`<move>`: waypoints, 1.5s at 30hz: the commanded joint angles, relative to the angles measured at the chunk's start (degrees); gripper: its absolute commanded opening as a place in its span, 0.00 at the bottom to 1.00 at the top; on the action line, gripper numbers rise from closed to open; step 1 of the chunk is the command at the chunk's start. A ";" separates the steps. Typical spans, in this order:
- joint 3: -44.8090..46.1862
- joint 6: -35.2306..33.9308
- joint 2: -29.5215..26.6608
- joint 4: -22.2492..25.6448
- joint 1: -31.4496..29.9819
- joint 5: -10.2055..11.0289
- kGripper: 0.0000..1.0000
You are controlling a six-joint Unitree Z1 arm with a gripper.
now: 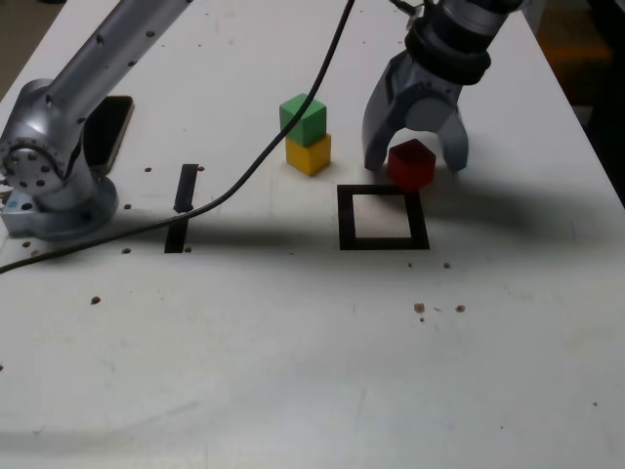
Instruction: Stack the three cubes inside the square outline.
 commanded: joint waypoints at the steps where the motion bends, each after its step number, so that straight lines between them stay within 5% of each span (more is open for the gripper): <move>1: 0.42 0.20 0.27 0.81 0.22 0.14 0.74; 11: -1.04 0.42 1.58 0.75 0.24 0.51 0.36; 22: -1.22 0.49 -0.54 0.81 -2.03 1.91 0.35; 36: 8.03 -3.38 -11.06 0.74 -9.96 4.35 0.35; 45: 10.04 -7.55 -12.36 0.56 -14.83 4.23 0.35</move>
